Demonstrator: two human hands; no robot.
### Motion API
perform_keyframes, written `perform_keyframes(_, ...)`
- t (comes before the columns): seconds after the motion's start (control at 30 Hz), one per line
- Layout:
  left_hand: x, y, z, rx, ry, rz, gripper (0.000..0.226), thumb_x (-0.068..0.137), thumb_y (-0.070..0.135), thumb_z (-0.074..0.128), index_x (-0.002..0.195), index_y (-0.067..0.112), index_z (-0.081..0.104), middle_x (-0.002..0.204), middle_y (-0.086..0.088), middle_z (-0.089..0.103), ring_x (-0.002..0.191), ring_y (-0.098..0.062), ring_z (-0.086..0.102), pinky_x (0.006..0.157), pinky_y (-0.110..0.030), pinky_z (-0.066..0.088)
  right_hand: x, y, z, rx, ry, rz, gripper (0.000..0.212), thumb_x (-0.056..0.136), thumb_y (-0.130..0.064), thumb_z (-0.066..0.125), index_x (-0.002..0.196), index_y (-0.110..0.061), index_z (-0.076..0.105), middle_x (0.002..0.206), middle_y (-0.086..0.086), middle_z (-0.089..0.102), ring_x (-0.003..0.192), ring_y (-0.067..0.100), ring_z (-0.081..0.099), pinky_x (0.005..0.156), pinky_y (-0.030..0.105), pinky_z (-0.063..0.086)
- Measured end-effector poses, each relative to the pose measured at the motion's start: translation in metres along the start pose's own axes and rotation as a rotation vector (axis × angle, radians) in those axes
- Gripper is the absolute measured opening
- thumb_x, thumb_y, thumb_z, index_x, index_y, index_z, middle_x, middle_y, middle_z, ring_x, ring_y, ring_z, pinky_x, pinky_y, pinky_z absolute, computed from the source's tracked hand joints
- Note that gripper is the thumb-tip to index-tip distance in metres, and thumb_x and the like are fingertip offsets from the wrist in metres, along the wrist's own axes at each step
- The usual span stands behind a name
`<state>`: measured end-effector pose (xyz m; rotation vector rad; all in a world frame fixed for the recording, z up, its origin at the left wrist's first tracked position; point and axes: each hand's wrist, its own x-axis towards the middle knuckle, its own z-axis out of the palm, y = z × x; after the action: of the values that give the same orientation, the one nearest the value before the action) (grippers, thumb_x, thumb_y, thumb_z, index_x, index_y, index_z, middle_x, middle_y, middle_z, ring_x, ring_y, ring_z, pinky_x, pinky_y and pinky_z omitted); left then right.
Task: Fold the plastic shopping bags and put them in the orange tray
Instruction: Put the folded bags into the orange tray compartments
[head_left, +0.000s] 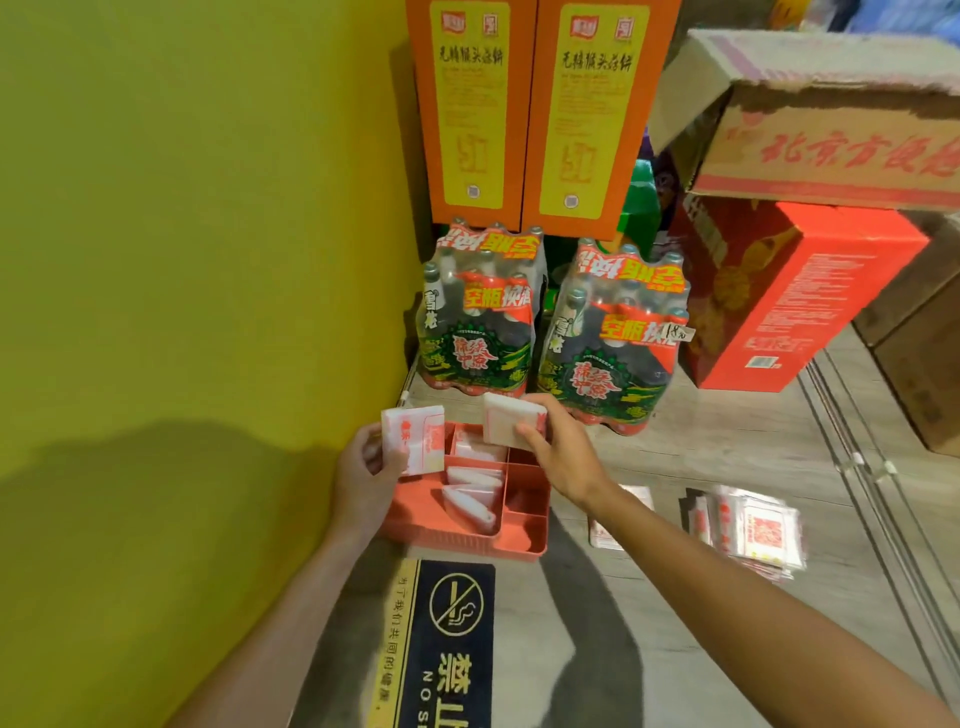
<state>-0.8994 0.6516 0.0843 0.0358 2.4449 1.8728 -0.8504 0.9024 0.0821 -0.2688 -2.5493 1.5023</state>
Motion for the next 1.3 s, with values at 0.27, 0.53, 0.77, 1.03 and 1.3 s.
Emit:
perform_keyframes(0.27, 0.016, -0.005, -0.005, -0.061, 0.024, 0.002, 0.032, 0.091, -0.006, 0.064, 0.111, 0.019, 0.058, 0.105, -0.007, 0.071, 0.089, -0.010, 0.069, 0.067, -0.016, 0.057, 0.026, 0.005, 0.021, -0.357, -0.179, -0.082, 0.031, 0.099, -0.023, 0.062, 0.128, -0.023, 0.054, 0.084, -0.004, 0.057, 0.081, 0.019, 0.056, 0.068, 0.034, 0.042)
perform_keyframes(0.53, 0.025, -0.003, -0.002, -0.092, 0.014, 0.008, 0.033, 0.092, -0.002, 0.065, 0.114, 0.020, 0.056, 0.108, -0.004, 0.069, 0.092, -0.010, 0.068, 0.067, -0.015, 0.056, 0.048, -0.011, 0.031, -0.756, -0.381, -0.170, 0.027, 0.099, -0.021, 0.055, 0.126, -0.021, 0.054, 0.112, 0.008, 0.070, 0.104, 0.033, 0.062, 0.072, 0.035, 0.037)
perform_keyframes(0.77, 0.029, -0.008, -0.004, -0.122, 0.017, -0.010, 0.034, 0.092, -0.002, 0.065, 0.118, 0.018, 0.057, 0.111, -0.009, 0.071, 0.096, -0.017, 0.070, 0.069, -0.018, 0.058, 0.059, -0.037, 0.031, -1.001, -0.459, -0.203, 0.030, 0.098, -0.020, 0.050, 0.127, -0.020, 0.058, 0.113, 0.010, 0.069, 0.107, 0.032, 0.063, 0.078, 0.036, 0.045)
perform_keyframes(1.03, 0.028, -0.007, 0.000, -0.109, 0.000, 0.010, 0.033, 0.092, -0.002, 0.066, 0.115, 0.020, 0.058, 0.108, -0.005, 0.071, 0.094, -0.011, 0.069, 0.068, -0.018, 0.057, 0.062, -0.044, 0.038, -1.168, -0.478, -0.230, 0.033, 0.101, -0.016, 0.045, 0.129, -0.020, 0.061, 0.122, 0.009, 0.068, 0.113, 0.032, 0.063, 0.086, 0.037, 0.048)
perform_keyframes(1.3, 0.032, -0.010, -0.002, -0.120, 0.013, 0.004, 0.036, 0.092, -0.002, 0.066, 0.117, 0.022, 0.058, 0.108, -0.004, 0.071, 0.095, -0.008, 0.069, 0.069, -0.017, 0.057, 0.060, -0.017, 0.044, -0.901, -0.438, -0.156, 0.034, 0.097, -0.024, 0.060, 0.130, -0.020, 0.057, 0.113, 0.012, 0.070, 0.107, 0.034, 0.064, 0.083, 0.038, 0.048)
